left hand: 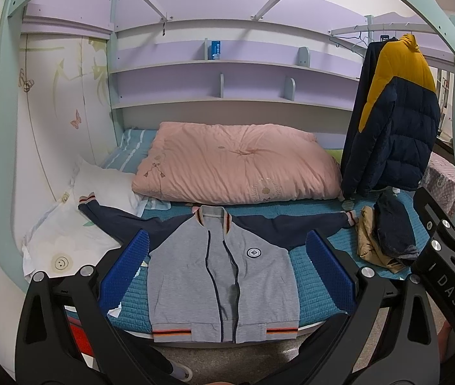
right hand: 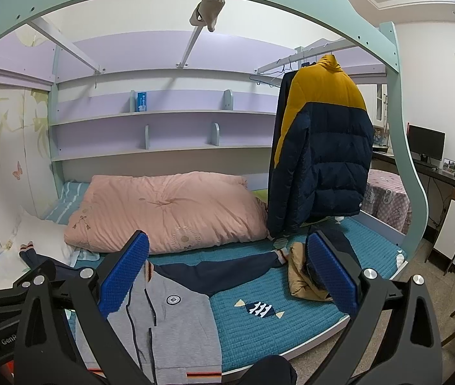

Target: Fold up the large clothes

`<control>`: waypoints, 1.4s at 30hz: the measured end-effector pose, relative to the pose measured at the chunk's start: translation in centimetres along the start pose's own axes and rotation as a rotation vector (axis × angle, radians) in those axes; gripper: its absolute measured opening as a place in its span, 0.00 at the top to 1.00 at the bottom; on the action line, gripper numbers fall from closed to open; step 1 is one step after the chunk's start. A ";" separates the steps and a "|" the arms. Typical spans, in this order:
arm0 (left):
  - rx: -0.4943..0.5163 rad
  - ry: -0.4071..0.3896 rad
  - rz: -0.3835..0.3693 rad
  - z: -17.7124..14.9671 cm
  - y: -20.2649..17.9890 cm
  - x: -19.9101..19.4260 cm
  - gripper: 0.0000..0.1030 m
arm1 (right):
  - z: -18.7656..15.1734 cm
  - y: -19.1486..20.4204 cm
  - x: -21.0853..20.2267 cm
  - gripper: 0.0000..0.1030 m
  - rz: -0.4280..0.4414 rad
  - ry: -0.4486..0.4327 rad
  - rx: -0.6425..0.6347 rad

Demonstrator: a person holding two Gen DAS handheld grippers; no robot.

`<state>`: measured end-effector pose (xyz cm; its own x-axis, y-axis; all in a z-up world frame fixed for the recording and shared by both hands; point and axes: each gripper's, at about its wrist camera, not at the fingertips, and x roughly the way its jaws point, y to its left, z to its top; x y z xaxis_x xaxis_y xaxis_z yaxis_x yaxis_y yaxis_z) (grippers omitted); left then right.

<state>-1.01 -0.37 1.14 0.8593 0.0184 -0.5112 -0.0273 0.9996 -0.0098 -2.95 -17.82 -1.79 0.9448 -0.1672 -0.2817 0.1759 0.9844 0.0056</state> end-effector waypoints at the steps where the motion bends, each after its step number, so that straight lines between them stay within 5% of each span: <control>1: -0.001 0.002 0.000 0.0 0.0 0.0 0.05 | 0.0 0.0 0.0 0.07 -0.001 0.000 0.000; 29: 0.007 -0.003 0.008 -0.5 0.5 -0.2 0.05 | -0.1 0.2 0.1 0.07 0.019 0.002 -0.011; 42: -0.029 0.076 -0.023 0.0 2.7 5.0 0.05 | 0.4 3.3 4.9 0.07 0.070 0.096 -0.028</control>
<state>3.21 2.42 -1.45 0.8189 -0.0070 -0.5739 -0.0238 0.9987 -0.0461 2.40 -15.40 -2.75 0.9235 -0.0935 -0.3720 0.1015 0.9948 0.0021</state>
